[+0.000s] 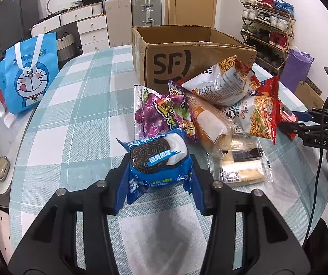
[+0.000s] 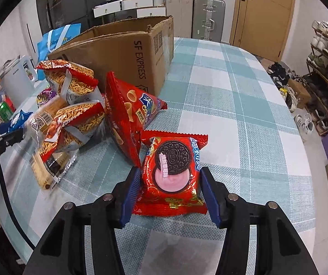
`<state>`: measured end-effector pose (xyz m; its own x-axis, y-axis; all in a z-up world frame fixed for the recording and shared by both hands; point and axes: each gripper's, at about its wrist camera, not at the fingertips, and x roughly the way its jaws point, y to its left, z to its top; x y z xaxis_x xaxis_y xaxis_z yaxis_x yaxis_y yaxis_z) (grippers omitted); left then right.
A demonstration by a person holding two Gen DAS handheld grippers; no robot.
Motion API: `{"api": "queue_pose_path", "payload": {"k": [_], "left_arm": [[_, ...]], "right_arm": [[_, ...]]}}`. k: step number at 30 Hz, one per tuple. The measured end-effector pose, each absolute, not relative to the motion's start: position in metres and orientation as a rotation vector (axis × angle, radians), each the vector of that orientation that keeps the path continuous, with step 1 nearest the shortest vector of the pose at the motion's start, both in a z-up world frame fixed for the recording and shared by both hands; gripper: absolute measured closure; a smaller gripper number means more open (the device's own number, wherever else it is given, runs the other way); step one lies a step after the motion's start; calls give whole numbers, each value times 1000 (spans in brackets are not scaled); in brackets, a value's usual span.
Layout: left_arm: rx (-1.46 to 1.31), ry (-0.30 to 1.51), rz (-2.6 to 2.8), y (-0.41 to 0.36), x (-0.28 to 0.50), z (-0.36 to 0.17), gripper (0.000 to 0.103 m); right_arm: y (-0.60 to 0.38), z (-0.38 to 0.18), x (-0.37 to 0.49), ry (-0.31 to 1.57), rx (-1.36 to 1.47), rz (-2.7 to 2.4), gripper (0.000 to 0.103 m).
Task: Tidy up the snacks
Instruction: 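Lift both Oreo packs and carry them toward the cardboard box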
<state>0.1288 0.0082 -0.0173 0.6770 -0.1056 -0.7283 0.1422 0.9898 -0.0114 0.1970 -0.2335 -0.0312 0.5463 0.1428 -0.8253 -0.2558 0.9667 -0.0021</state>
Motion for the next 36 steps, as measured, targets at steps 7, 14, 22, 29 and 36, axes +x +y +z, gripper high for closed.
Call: {"api": "queue_pose_path", "payload": {"k": [7,14,22,29,36], "left_arm": [[44,800,-140,9,127,-16,59],[40,778,-139,9,124,-10,59],[27,738,-134,12,118,5,59],[18,709,-126,13,117,20,59],[16,691,-123,13,119,32,59]], "right_arm": [[-243,-26,195,943,-147,227,60],[-259,-7,190,870,-83,221,60],[-256,24,177,748,-35,242,60],[-241,48,168,672,-5,285,60],[-233,68,164,625,23,302,60]]}}
